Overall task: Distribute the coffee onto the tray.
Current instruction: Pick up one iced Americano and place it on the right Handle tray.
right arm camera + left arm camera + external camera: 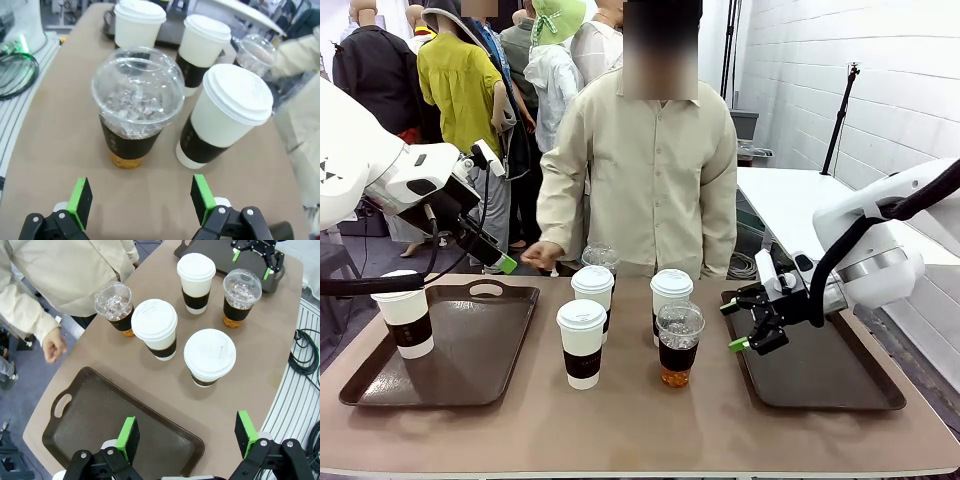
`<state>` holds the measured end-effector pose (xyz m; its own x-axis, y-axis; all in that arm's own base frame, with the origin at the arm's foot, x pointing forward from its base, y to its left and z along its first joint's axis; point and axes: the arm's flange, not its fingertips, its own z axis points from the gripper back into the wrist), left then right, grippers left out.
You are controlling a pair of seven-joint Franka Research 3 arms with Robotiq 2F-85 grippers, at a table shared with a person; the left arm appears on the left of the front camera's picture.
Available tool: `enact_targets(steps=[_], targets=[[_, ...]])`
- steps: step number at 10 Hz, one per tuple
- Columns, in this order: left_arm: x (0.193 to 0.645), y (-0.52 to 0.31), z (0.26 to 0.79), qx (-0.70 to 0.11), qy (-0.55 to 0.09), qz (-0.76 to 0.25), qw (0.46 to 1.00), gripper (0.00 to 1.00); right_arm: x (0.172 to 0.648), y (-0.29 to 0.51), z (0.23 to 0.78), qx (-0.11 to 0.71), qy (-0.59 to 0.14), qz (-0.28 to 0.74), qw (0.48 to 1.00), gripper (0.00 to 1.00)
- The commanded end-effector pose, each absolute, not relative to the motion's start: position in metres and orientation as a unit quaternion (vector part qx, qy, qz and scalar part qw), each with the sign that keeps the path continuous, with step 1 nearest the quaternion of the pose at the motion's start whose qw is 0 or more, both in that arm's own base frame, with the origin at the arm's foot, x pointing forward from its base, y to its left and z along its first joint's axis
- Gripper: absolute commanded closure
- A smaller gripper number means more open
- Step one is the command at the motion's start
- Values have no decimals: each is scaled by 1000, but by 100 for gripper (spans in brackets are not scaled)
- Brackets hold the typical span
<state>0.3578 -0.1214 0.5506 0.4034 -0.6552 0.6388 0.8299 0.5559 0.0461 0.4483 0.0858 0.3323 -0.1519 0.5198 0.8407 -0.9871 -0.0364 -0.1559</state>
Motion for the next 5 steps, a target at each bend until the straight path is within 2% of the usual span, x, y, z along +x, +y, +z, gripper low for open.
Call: enact_targets(steps=[1,5], targets=[[360,-120,552,-138,-306,-454,825,0,459,84,312,333,-400,647,558,0],[360,-120,552,-138,-306,-454,825,0,471,95,297,375,-424,618,546,0]])
